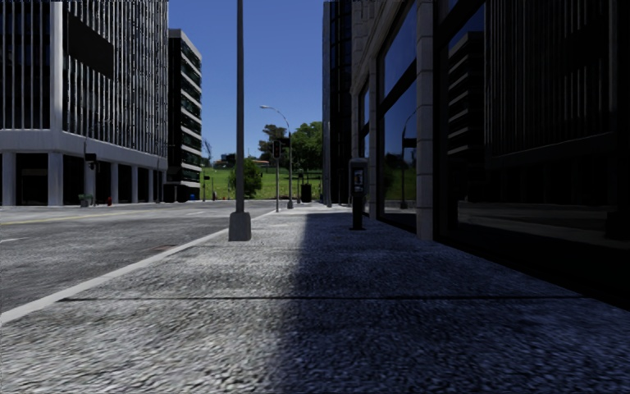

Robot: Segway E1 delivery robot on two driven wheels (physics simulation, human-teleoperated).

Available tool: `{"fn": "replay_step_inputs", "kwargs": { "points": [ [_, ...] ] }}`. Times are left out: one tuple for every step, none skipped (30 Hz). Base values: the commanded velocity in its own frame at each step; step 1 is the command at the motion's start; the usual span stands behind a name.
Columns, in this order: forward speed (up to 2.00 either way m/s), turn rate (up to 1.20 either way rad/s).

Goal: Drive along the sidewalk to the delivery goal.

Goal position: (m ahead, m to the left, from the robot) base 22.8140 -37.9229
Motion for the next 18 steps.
{"fn": "replay_step_inputs", "kwargs": {
  "points": [
    [2.00,-0.47],
    [2.00,-0.39],
    [2.00,-0.32],
    [2.00,-0.32],
    [2.00,-0.28],
    [2.00,-0.11],
    [2.00,0.00],
    [2.00,0.00],
    [2.00,0.00],
    [2.00,0.00],
    [2.00,0.00],
    [2.00,0.00],
    [2.00,0.00],
    [2.00,0.00],
    [2.00,0.00],
    [2.00,0.00],
    [2.00,0.00],
    [2.00,0.00]
  ]
}}
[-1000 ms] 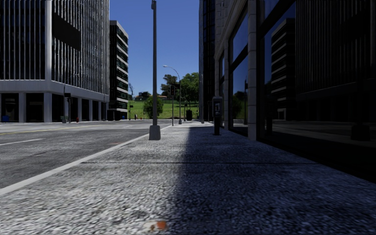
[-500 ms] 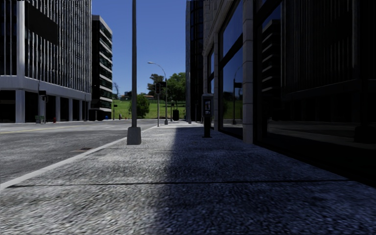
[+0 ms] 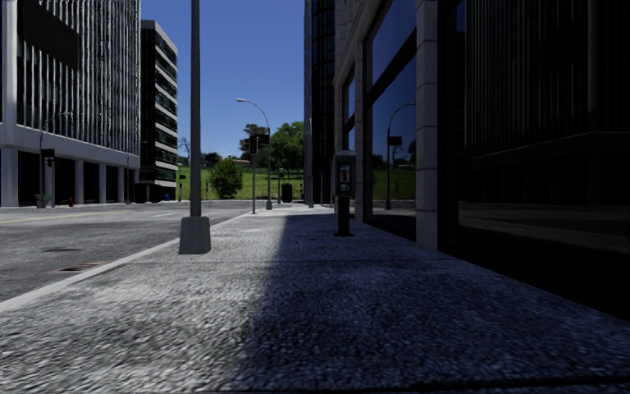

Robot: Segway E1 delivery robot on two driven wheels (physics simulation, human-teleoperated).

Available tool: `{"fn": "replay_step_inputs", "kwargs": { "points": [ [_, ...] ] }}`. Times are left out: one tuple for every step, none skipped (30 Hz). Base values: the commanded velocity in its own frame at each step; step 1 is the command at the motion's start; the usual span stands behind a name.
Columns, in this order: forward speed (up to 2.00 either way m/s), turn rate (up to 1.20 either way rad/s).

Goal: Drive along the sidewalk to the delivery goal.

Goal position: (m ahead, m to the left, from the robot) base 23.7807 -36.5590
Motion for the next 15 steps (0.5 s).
{"fn": "replay_step_inputs", "kwargs": {
  "points": [
    [2.00,0.00],
    [2.00,0.00],
    [2.00,0.00],
    [2.00,0.00],
    [2.00,0.00],
    [2.00,0.00],
    [2.00,0.00],
    [2.00,0.00],
    [2.00,0.00],
    [2.00,0.00],
    [2.00,0.00],
    [2.00,0.00],
    [2.00,0.00],
    [2.00,0.00],
    [2.00,0.00]
  ]
}}
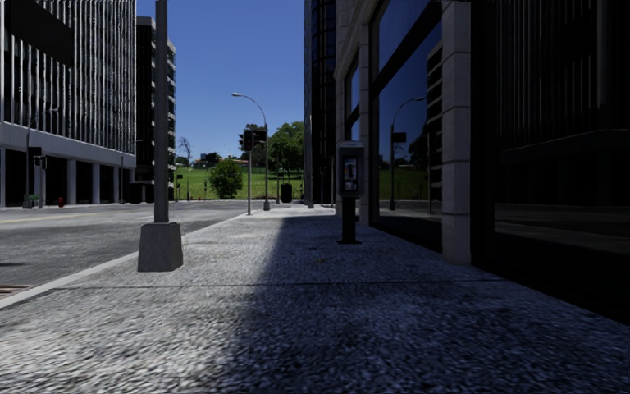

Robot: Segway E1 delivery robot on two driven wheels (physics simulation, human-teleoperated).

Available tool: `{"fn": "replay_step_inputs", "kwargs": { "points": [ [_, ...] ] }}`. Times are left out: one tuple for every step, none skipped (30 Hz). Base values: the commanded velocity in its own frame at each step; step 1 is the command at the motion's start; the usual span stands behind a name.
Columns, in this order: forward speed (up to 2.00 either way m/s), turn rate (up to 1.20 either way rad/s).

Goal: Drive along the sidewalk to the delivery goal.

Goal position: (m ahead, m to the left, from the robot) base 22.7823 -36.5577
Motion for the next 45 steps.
{"fn": "replay_step_inputs", "kwargs": {
  "points": [
    [2.00,0.00],
    [2.00,0.00],
    [2.00,0.00],
    [2.00,0.00],
    [2.00,0.00],
    [2.00,0.00],
    [2.00,0.00],
    [2.00,0.00],
    [2.00,0.00],
    [2.00,0.00],
    [2.00,0.00],
    [2.00,0.00],
    [2.00,0.00],
    [2.00,0.00],
    [2.00,0.00],
    [2.00,0.00],
    [2.00,0.00],
    [2.00,0.00],
    [2.00,0.00],
    [2.00,0.00],
    [2.00,0.00],
    [2.00,0.00],
    [2.00,0.00],
    [2.00,0.00],
    [2.00,0.00],
    [2.00,0.00],
    [2.00,0.00],
    [2.00,0.00],
    [2.00,0.00],
    [2.00,0.00],
    [2.00,0.00],
    [2.00,0.00],
    [2.00,0.00],
    [2.00,0.00],
    [2.00,0.00],
    [2.00,0.00],
    [2.00,0.00],
    [2.00,0.00],
    [2.00,0.00],
    [2.00,0.00],
    [2.00,0.00],
    [2.00,0.00],
    [2.00,0.00],
    [2.00,0.00],
    [2.00,0.00]
  ]
}}
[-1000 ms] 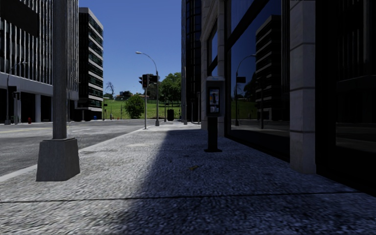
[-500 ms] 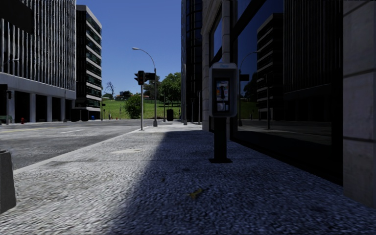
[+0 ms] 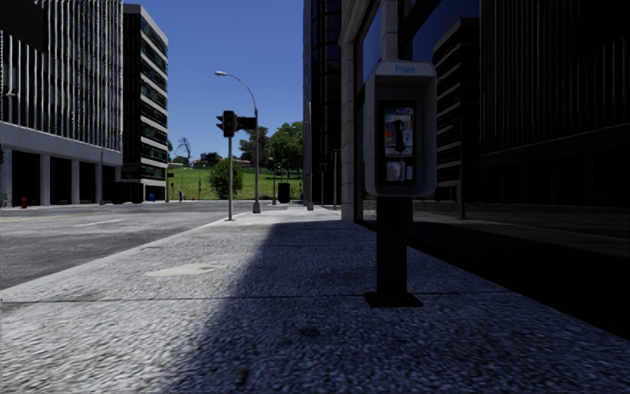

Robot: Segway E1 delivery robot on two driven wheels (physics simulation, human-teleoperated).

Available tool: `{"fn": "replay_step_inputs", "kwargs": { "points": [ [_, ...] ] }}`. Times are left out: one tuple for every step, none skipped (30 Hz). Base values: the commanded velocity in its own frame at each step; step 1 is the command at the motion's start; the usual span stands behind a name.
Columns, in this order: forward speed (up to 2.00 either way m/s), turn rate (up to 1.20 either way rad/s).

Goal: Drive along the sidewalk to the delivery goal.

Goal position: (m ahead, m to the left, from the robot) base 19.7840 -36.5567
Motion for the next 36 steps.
{"fn": "replay_step_inputs", "kwargs": {
  "points": [
    [2.00,0.00],
    [2.00,0.00],
    [2.00,0.00],
    [2.00,0.00],
    [2.00,0.00],
    [2.00,0.00],
    [2.00,0.00],
    [2.00,0.00],
    [2.00,0.00],
    [2.00,0.00],
    [2.00,0.00],
    [2.00,0.00],
    [2.00,0.00],
    [2.00,0.00],
    [2.00,0.00],
    [2.00,0.00],
    [2.00,0.00],
    [2.00,0.00],
    [2.00,0.00],
    [2.00,0.00],
    [2.00,0.00],
    [2.00,0.00],
    [2.00,0.00],
    [2.00,0.00],
    [2.00,0.00],
    [2.00,0.00],
    [2.00,0.00],
    [2.00,0.00],
    [2.00,0.00],
    [2.00,0.00],
    [2.00,0.00],
    [2.00,0.00],
    [2.00,0.00],
    [2.00,0.00],
    [2.00,0.00],
    [2.00,0.00]
  ]
}}
